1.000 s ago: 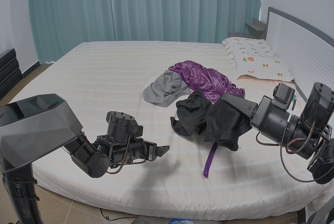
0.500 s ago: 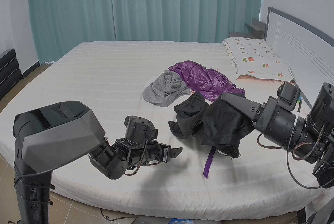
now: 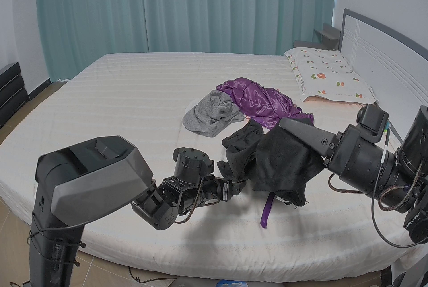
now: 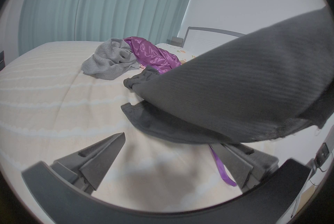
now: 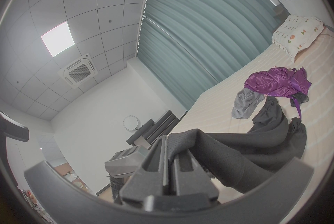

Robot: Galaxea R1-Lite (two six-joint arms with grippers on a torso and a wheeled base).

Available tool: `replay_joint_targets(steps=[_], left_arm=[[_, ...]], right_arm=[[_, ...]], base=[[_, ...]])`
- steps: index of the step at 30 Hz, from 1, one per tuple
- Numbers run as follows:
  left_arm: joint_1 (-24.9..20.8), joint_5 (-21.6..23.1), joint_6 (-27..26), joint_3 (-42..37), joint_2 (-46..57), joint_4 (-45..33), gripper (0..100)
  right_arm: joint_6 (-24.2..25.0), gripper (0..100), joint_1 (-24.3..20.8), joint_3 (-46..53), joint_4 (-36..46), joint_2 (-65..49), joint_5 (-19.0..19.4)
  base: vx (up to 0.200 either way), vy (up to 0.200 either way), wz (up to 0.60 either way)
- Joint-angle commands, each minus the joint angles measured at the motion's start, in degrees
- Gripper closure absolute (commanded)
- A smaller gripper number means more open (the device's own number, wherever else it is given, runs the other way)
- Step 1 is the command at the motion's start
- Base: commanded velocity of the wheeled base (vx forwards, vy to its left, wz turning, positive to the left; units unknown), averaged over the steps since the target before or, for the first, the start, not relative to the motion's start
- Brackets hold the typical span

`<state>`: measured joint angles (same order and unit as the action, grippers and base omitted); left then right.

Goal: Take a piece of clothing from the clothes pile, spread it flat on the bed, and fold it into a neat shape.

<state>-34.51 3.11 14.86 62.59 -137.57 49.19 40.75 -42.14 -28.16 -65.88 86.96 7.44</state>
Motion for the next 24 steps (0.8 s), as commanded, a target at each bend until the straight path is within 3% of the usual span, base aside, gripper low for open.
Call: replay_joint_targets(steps=[1,11,12,21,24], left_arm=[[0.3,-1.4,-0.1,3.5,-4.0,0.2,0],[0.9,-5.0,0.1,10.5,-8.7,-0.1,0],[0.9,-5.0,0.2,10.7,-8.7,-0.2,100],[2.3,-8.2,1.2,9.7,-7.7,0.0,100],[2.9,-8.6,3.0,5.5,-3.4,0.0,100]], right_arm=[[-0.1,100,-0.3,-0.3,0.0,-1.4,-0.1],[-0.1,100,0.5,-0.3,0.1,-3.1,-0.1],[-0.1,100,0.8,-0.3,0.1,-3.0,0.0],[0.4,100,5.9,-0.1,0.1,-1.4,0.6],[0.6,100,9.4,-0.2,-0.4,1.4,1.0]], base=[[0.000,0.000,0.00],[0.000,0.000,0.00],[0.000,0.000,0.00],[0.000,0.000,0.00],[0.000,0.000,0.00]])
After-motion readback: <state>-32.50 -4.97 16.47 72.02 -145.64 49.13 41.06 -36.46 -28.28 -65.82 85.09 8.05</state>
